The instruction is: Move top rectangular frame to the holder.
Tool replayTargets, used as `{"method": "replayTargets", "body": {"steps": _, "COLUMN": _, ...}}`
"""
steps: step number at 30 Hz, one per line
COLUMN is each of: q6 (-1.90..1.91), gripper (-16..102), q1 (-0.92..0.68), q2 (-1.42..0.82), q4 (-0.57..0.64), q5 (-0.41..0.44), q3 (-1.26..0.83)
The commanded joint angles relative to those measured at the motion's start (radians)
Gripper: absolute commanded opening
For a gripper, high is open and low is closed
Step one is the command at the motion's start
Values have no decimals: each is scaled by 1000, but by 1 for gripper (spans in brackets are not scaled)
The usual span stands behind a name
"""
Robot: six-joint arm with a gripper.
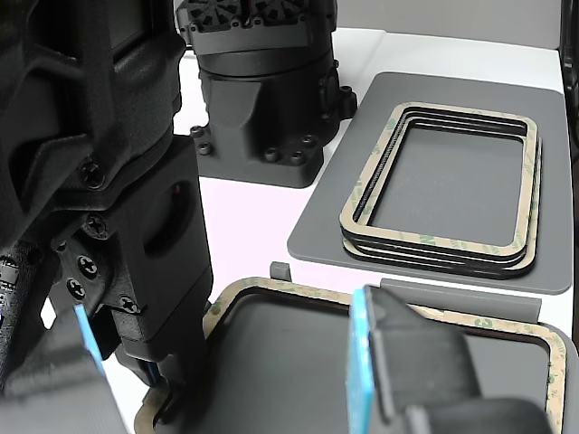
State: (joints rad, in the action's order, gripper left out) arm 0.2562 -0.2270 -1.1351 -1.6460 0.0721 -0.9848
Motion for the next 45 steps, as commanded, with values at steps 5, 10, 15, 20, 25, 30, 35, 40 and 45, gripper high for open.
{"method": "replayTargets", "body": {"steps": 5, "q6": -8, "gripper": -11, "q1": 11, "q2": -25, "q4": -8, "q5": 0, "q3": 31}}
{"method": "replayTargets", "body": {"steps": 10, "q6": -11, "gripper": -11, "q1": 11, "q2": -25, "q4": -8, "q5": -5, "q3": 28}}
{"method": "replayTargets", "body": {"steps": 15, "q6": -8, "gripper": -11, "q1": 9, "q2": -25, "q4": -8, "q5": -5, "q3": 23}}
{"method": "replayTargets", "body": {"steps": 20, "q6": -8, "gripper": -10, "q1": 8, "q2": -25, "q4": -6, "q5": -8, "q3": 23}}
{"method": "replayTargets", "body": {"steps": 25, "q6": -20, "gripper": 9, "q1": 8, "q2": -25, "q4": -6, "q5": -12, "q3": 26}}
{"method": "replayTargets", "body": {"steps": 30, "q6": -25, "gripper": 48, "q1": 8, "q2": -25, "q4": -6, "q5": -20, "q3": 26}}
{"method": "replayTargets", "body": {"steps": 35, "q6": -37, "gripper": 100, "q1": 8, "q2": -29, "q4": -8, "q5": -32, "q3": 25}}
{"method": "replayTargets", "body": {"steps": 40, "q6": -32, "gripper": 100, "q1": 8, "q2": -49, "q4": -8, "q5": -14, "q3": 20}}
{"method": "replayTargets", "body": {"steps": 45, "q6": -49, "gripper": 100, "q1": 26, "q2": -117, "q4": -2, "q5": 35, "q3": -6}}
